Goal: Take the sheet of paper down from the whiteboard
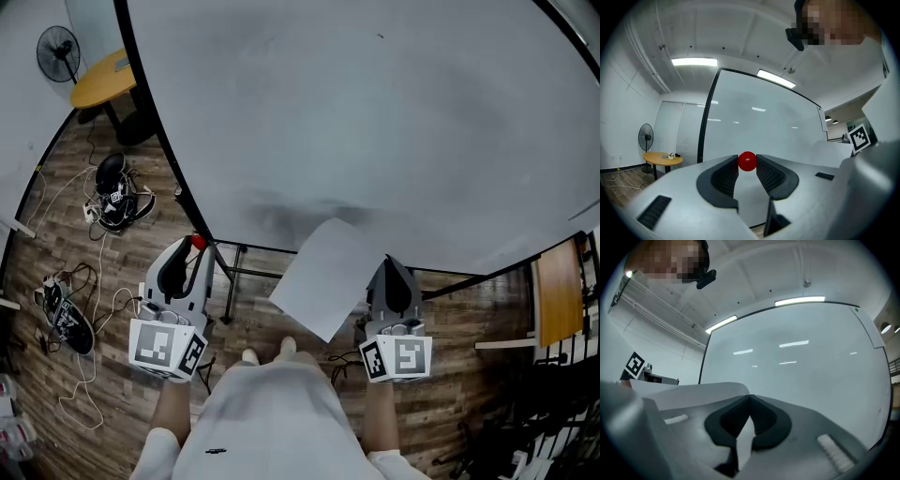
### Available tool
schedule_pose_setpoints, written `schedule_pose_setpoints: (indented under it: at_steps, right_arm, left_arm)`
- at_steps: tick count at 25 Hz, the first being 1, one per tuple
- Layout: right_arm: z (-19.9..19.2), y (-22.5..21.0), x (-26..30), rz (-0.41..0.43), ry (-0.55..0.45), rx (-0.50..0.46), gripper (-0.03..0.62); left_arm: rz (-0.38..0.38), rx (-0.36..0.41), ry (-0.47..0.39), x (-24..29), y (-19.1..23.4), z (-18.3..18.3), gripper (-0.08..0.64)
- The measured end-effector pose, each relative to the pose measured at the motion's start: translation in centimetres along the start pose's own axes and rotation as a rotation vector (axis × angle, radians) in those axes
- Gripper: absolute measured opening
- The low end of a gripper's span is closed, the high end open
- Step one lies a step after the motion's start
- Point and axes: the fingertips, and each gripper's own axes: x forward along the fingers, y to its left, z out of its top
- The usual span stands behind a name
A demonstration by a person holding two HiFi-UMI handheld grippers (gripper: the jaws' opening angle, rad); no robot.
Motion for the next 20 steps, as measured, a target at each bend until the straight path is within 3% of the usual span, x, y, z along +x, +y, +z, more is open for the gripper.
schedule_pose_setpoints:
  at_steps: [20]
  right_arm:
    - [0.7, 2.4, 1.2, 0.076, 0.025, -0.032, 0.009]
  left_arm:
    - [-0.043, 0.000, -0.004, -0.1, -1.9, 0.1, 0.121]
